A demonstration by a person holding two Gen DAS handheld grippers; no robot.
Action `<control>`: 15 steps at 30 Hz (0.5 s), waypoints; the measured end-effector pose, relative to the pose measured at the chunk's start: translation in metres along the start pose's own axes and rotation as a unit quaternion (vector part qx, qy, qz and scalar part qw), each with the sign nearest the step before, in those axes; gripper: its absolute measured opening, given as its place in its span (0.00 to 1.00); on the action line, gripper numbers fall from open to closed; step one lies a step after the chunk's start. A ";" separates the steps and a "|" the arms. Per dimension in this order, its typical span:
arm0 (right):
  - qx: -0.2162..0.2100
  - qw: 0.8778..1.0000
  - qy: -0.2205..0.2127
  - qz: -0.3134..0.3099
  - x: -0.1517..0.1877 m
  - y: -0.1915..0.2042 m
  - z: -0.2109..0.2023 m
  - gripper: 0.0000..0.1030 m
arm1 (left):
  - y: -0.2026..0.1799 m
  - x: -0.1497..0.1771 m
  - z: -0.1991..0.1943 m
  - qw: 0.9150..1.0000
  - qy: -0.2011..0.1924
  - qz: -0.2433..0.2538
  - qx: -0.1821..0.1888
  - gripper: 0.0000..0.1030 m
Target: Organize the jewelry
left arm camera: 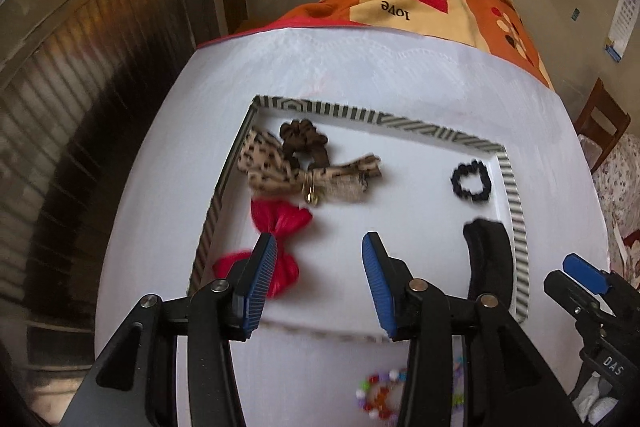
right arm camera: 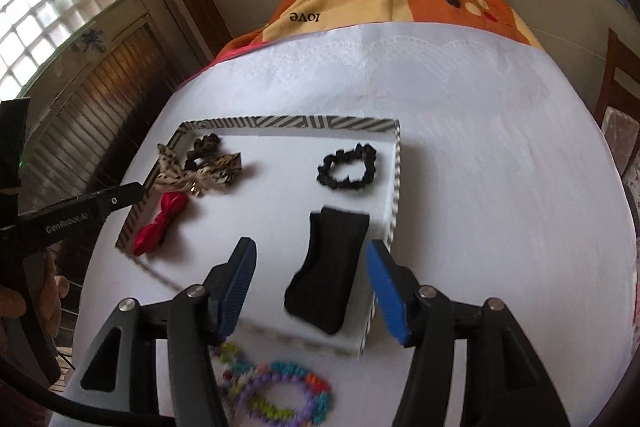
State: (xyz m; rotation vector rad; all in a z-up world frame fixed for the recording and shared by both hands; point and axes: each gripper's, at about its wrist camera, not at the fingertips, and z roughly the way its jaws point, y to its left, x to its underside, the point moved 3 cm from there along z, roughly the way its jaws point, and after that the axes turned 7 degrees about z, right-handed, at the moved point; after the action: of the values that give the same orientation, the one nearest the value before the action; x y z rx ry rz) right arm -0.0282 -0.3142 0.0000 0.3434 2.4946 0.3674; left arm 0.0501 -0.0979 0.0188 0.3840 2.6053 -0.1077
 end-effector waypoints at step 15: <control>-0.010 1.000 -0.005 -0.004 0.066 0.004 -0.059 0.62 | -0.022 0.080 -0.054 1.000 -0.002 -0.003 -0.014 0.21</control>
State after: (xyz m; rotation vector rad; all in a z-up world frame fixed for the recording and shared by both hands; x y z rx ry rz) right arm -0.1149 -0.2995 0.0142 0.3252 2.4796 0.3859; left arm -0.0487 -0.0908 0.0270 0.3660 2.6020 -0.0727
